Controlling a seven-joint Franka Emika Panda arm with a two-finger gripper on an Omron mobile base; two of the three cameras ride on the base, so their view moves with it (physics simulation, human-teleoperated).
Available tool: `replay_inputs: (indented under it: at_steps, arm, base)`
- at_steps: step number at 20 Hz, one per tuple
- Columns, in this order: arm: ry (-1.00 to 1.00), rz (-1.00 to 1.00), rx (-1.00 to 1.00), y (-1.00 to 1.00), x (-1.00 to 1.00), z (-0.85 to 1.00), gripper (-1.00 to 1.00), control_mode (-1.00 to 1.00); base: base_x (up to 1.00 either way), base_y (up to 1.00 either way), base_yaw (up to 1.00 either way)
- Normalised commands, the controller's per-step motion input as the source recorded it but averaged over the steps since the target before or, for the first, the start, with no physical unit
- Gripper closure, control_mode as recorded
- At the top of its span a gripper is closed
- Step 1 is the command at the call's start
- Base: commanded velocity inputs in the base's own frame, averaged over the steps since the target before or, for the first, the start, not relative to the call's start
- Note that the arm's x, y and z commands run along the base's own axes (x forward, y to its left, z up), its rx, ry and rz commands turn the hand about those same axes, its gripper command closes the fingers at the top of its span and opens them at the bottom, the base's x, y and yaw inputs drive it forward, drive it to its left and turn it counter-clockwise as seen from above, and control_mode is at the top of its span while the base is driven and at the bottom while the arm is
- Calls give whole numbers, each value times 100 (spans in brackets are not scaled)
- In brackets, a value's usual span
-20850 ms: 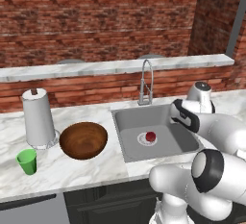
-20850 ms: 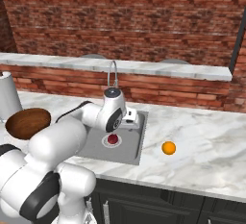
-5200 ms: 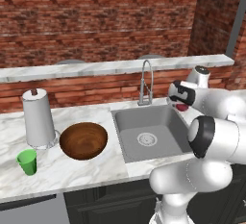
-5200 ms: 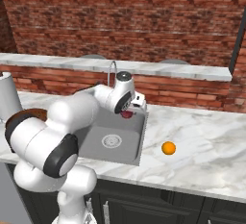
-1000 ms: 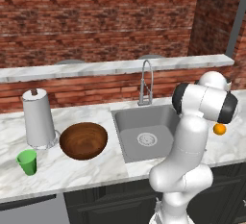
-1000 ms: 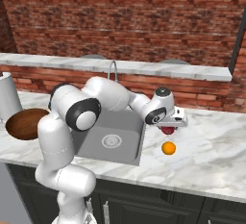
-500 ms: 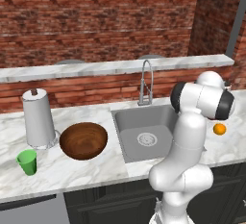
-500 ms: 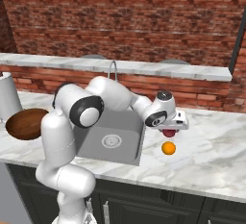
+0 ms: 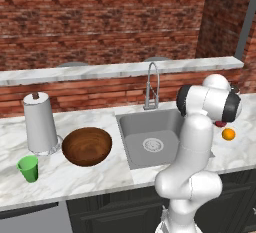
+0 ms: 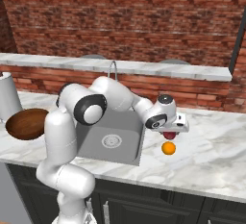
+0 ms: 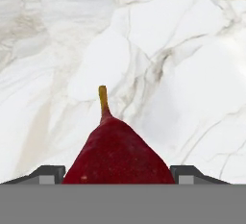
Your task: Remove the orange and pear from the sink. Then move the bowl and cup from the counter to the sink for washing.
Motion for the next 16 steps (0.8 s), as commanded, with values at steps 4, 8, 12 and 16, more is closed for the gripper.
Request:
replay_inputs:
  at_steps: [4,8,12,16]
  arm:
    - [0,1,0,-3,4,-15,100,-100]
    - [0,1,0,-3,4,-15,100,-100]
    - [0,1,0,-3,4,-15,100,-100]
    - [0,1,0,-3,4,-14,100,-100]
  base:
    - [0,0,0]
    - [0,0,0]
    - [0,0,0]
    - [0,0,0]
